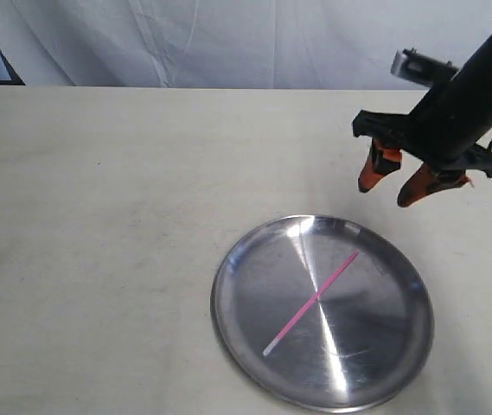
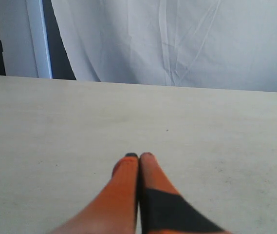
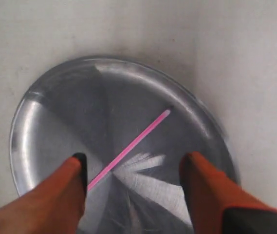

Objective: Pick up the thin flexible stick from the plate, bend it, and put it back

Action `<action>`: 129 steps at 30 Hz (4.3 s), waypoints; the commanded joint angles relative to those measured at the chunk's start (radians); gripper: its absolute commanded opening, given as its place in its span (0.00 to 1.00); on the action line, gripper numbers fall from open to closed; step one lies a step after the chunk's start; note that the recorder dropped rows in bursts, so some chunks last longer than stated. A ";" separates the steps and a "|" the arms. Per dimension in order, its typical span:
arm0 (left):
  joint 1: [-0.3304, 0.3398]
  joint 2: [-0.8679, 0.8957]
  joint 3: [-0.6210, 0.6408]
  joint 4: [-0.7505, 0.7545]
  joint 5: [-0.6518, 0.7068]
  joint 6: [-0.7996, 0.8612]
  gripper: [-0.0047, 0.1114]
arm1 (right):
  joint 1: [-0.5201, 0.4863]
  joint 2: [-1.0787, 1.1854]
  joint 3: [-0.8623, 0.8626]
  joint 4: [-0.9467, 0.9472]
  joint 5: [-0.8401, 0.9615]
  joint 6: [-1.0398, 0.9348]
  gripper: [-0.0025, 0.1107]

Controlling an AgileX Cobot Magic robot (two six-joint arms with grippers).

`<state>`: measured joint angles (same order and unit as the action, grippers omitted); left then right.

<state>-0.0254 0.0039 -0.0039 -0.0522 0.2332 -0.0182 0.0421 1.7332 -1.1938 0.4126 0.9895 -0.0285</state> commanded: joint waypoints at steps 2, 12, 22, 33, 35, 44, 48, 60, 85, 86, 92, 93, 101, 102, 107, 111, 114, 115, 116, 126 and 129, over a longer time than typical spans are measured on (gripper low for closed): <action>-0.007 -0.004 0.004 0.002 0.000 -0.001 0.04 | 0.190 0.005 0.096 -0.096 -0.209 0.281 0.52; -0.007 -0.004 0.004 0.002 0.000 -0.001 0.04 | 0.317 0.017 0.153 -0.385 -0.217 0.765 0.52; -0.007 -0.004 0.004 0.000 0.001 -0.001 0.04 | 0.317 0.132 0.153 -0.374 -0.247 0.805 0.52; -0.007 -0.004 0.004 0.000 0.001 -0.001 0.04 | 0.317 0.189 0.153 -0.356 -0.297 0.817 0.52; -0.007 -0.004 0.004 0.000 0.001 -0.001 0.04 | 0.317 0.193 0.153 -0.356 -0.309 0.822 0.52; -0.007 -0.004 0.004 0.000 0.001 -0.001 0.04 | 0.317 0.236 0.153 -0.360 -0.302 0.835 0.51; -0.007 -0.004 0.004 0.000 0.001 -0.001 0.04 | 0.317 0.262 0.153 -0.360 -0.298 0.836 0.36; -0.007 -0.004 0.004 0.000 0.001 -0.001 0.04 | 0.317 0.267 0.153 -0.360 -0.298 0.836 0.01; -0.007 -0.004 0.004 0.002 -0.001 -0.001 0.04 | 0.321 0.116 0.153 -0.453 -0.379 0.725 0.01; -0.007 -0.004 0.004 0.005 -0.001 -0.001 0.04 | 0.321 0.112 0.153 -0.453 -0.381 0.709 0.01; -0.007 -0.004 0.004 0.005 -0.001 -0.001 0.04 | 0.321 0.072 0.153 -0.453 -0.402 0.651 0.01; -0.007 -0.004 0.004 0.005 -0.001 -0.001 0.04 | 0.321 0.065 0.153 -0.453 -0.404 0.646 0.01; -0.007 -0.004 0.004 0.106 -0.004 -0.001 0.04 | 0.321 0.025 0.153 -0.455 -0.423 0.598 0.01; -0.007 -0.004 0.004 0.133 -0.015 -0.001 0.04 | 0.321 0.022 0.153 -0.455 -0.420 0.596 0.01; -0.007 -0.004 0.004 0.020 -0.209 -0.008 0.04 | 0.321 -0.007 0.153 -0.449 -0.424 0.569 0.01; -0.007 -0.004 0.004 -0.253 -0.388 -0.008 0.04 | 0.321 -0.036 0.153 -0.449 -0.426 0.552 0.01; -0.007 -0.004 0.004 -0.375 -0.479 -0.018 0.04 | 0.321 -0.047 0.153 -0.449 -0.426 0.542 0.01; -0.007 -0.004 0.004 -0.435 -0.492 -0.062 0.04 | 0.321 -0.047 0.153 -0.449 -0.424 0.533 0.01; -0.007 -0.004 0.004 -0.505 -0.494 -0.130 0.04 | 0.321 -0.047 0.153 -0.449 -0.424 0.524 0.01; -0.007 -0.004 0.004 -0.693 -0.339 -0.614 0.04 | 0.321 -0.047 0.153 -0.449 -0.421 0.490 0.01; -0.007 -0.004 -0.058 -0.696 0.060 -0.628 0.04 | 0.321 -0.054 0.151 -0.434 -0.420 0.459 0.01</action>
<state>-0.0254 0.0039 -0.0205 -0.7445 0.0537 -0.6325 0.3629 1.6930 -1.0456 -0.0262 0.5742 0.4642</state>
